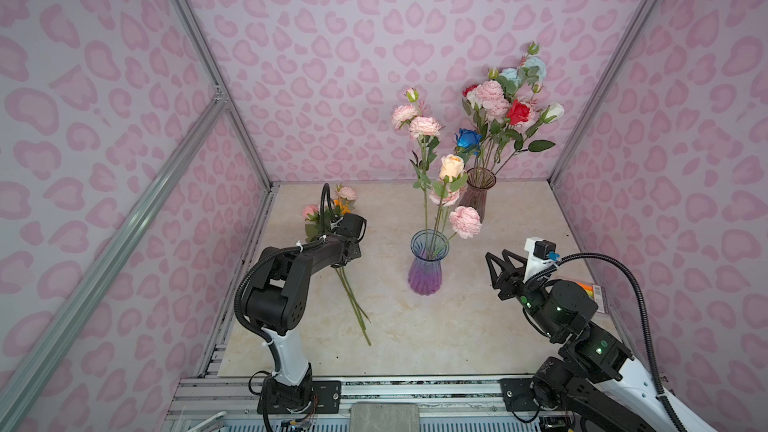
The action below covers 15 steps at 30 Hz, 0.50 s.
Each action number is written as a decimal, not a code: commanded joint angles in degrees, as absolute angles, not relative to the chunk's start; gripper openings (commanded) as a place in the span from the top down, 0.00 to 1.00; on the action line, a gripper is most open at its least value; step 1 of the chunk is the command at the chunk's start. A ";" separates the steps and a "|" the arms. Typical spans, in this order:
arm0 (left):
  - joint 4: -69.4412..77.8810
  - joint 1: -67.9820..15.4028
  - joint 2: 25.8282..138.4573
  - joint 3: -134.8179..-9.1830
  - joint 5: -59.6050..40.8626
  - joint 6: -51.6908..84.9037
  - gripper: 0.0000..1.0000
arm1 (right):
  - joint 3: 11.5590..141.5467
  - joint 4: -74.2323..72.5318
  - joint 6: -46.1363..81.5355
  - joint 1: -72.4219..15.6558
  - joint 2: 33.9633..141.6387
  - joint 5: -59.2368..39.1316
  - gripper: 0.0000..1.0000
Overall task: Arrange the flowers into the vase
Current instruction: 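Grasp the pink rose stems in the pile with the left gripper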
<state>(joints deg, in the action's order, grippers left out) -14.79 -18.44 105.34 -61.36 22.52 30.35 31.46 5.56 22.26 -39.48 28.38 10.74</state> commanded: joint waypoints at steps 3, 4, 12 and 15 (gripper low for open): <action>-13.85 -18.37 102.30 -59.61 24.59 29.47 0.78 | 31.34 4.66 22.57 -39.46 28.05 11.01 0.48; -13.00 -18.37 101.82 -59.06 24.23 29.07 0.78 | 31.38 4.61 22.65 -39.46 28.12 10.99 0.48; -13.90 -18.02 103.43 -59.86 25.04 28.98 0.79 | 31.47 4.04 22.76 -39.48 29.22 10.37 0.48; -14.77 -17.76 104.23 -60.55 25.62 30.43 0.79 | 31.46 4.34 22.61 -39.47 29.14 10.47 0.48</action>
